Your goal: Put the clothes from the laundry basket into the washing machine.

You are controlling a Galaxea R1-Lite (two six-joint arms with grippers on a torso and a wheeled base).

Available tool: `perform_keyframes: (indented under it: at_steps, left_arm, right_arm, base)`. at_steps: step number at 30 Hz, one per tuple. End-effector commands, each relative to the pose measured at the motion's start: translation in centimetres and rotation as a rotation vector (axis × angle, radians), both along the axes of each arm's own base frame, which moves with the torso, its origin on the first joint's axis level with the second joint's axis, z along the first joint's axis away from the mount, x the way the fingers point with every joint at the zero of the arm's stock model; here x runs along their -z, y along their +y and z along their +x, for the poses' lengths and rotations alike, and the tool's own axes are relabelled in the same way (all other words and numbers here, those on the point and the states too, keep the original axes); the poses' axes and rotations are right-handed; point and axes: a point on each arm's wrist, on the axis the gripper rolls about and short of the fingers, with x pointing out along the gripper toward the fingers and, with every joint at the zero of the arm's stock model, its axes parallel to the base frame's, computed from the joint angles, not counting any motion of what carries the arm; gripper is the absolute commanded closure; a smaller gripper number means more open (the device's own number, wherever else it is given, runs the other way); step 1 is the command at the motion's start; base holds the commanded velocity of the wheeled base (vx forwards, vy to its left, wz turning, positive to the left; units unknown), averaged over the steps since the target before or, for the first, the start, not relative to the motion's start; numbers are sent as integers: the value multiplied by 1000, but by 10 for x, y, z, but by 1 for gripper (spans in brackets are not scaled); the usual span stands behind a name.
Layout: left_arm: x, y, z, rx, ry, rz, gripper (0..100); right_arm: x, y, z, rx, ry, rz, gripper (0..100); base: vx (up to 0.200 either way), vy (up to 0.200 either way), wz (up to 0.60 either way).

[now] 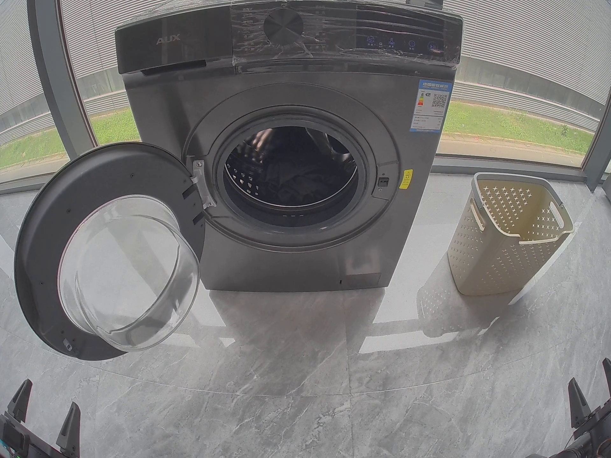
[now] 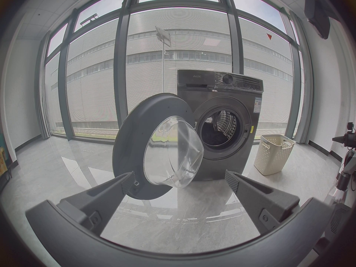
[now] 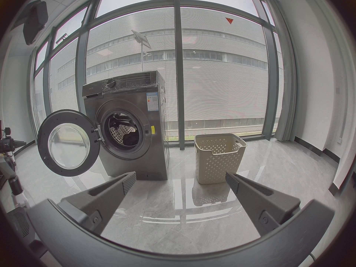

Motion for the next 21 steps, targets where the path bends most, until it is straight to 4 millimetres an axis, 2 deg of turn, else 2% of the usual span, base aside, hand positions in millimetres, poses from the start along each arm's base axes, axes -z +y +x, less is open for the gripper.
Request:
perform_keyframes:
  at_steps: [1, 21]
  left_arm:
    - [5, 0, 1, -1, 12, -2, 0]
    - [5, 0, 1, -5, 12, -7, 0]
  right_arm:
    - [4, 0, 1, 0, 20, 0, 0]
    - [4, 0, 1, -3, 22, -27, 0]
  base:
    - [0, 200, 0]
    - [0, 200, 0]
